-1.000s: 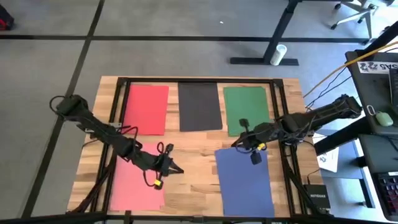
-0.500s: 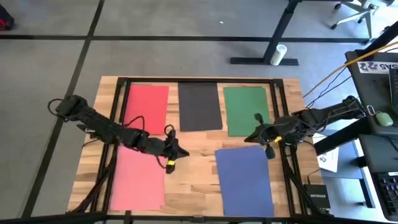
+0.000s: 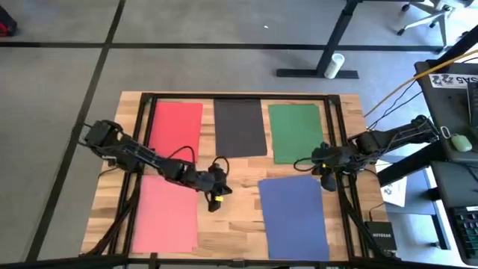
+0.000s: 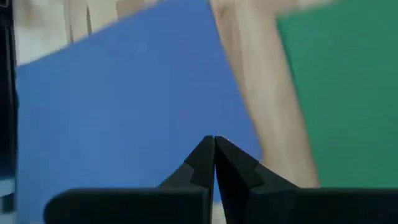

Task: Organize paper
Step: Stack the left blue paper on the stacked blue paper

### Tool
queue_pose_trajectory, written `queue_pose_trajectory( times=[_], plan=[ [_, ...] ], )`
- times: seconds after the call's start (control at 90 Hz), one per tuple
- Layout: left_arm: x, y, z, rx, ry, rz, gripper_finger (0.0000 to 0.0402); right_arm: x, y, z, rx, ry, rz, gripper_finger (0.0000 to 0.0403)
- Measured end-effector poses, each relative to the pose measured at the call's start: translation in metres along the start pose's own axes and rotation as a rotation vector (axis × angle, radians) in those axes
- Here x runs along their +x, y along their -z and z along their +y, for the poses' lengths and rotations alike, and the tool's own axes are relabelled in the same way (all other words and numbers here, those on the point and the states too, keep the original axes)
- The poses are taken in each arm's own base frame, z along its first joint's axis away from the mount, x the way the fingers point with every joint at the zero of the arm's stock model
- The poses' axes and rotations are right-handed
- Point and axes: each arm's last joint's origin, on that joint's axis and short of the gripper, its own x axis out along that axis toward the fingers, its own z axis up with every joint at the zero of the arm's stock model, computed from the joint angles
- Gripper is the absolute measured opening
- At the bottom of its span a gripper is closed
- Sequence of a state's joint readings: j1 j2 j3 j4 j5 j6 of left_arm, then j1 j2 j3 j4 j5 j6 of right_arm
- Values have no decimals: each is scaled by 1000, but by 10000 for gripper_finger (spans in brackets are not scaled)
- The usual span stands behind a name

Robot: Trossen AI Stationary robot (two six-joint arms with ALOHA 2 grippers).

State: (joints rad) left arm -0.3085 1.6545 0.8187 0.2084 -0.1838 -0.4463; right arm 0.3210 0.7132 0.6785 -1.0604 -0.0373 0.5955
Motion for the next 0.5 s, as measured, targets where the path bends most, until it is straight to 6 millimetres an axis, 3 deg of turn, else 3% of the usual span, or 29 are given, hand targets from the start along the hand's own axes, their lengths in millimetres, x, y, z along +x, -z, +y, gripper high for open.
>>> queue_pose_trajectory(
  times=[0.256, 0.5],
  plan=[
    [28, -4, 16, -62, 17, 34, 0, 6, 8, -3, 117, 39, 191, 0],
    [50, -5, 20, -46, 40, 73, 0, 45, 16, -6, 159, 30, 328, 0]
  ],
)
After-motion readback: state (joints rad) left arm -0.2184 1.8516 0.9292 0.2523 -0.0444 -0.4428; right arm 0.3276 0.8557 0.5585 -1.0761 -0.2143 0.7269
